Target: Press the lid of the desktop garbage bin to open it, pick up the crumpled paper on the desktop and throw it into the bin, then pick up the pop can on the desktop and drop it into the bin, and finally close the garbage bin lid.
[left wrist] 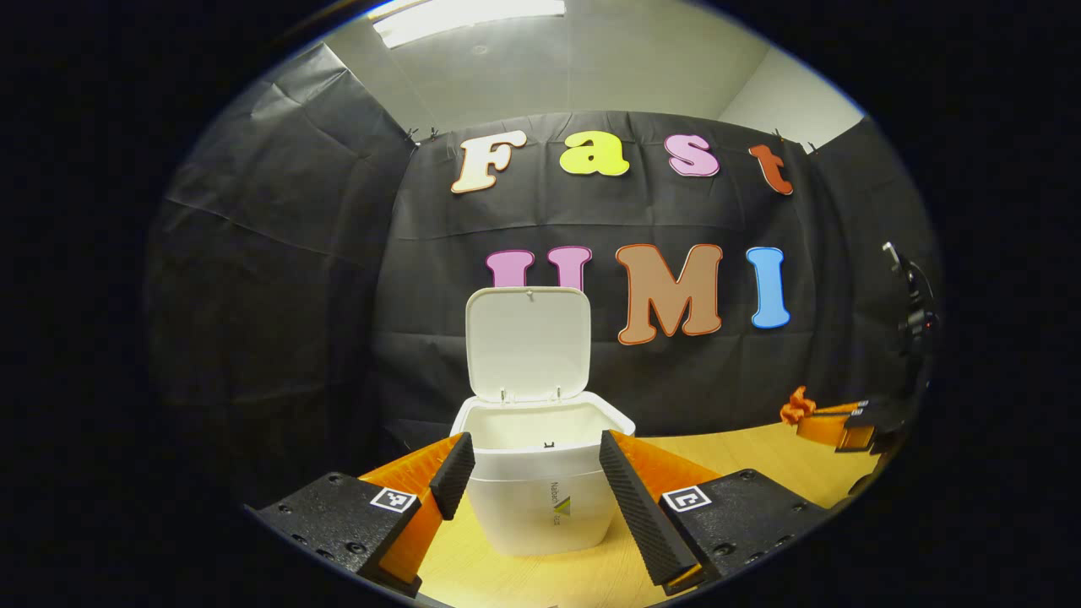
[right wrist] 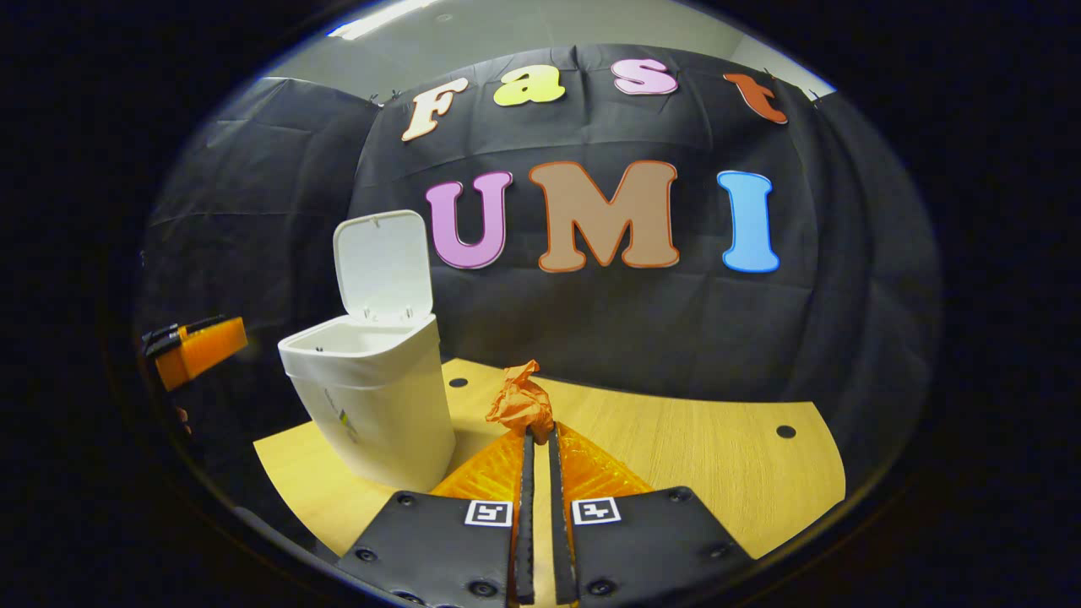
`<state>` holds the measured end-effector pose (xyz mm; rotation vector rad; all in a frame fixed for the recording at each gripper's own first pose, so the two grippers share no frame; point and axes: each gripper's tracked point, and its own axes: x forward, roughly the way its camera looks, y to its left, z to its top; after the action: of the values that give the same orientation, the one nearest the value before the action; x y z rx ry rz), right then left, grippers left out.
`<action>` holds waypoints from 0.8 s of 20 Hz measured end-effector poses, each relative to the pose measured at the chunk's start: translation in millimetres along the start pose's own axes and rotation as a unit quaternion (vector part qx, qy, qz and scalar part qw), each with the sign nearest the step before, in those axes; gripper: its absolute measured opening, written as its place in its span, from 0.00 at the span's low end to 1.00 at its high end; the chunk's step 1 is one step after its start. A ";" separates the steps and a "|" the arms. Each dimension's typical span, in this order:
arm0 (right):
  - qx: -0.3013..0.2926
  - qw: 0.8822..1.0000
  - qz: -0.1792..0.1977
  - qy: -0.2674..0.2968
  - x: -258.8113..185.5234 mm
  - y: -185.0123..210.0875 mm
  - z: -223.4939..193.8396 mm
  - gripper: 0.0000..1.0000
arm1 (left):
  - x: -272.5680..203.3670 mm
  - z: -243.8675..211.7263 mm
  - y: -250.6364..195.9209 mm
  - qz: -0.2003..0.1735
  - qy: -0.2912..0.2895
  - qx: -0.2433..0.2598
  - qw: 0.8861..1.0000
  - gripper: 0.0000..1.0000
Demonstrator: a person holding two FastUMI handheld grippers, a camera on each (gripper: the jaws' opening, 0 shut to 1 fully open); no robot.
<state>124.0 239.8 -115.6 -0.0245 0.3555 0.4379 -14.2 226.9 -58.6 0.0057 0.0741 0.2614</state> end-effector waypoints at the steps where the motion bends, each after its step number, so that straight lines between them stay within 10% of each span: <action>1: -0.002 1.000 0.004 -0.009 4.5 5.0 11.5 0.11 | 1.3 0.1 2.5 0.000 0.000 -0.001 1.000 0.89; 16: -0.031 0.995 0.079 -0.054 67.9 118.0 87.3 0.11 | 7.4 -8.6 56.1 0.015 0.007 -0.007 1.000 0.90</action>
<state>160.9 383.3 -50.7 -0.0328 0.2384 0.6035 -22.2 282.9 -66.9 -0.0089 0.0858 0.2923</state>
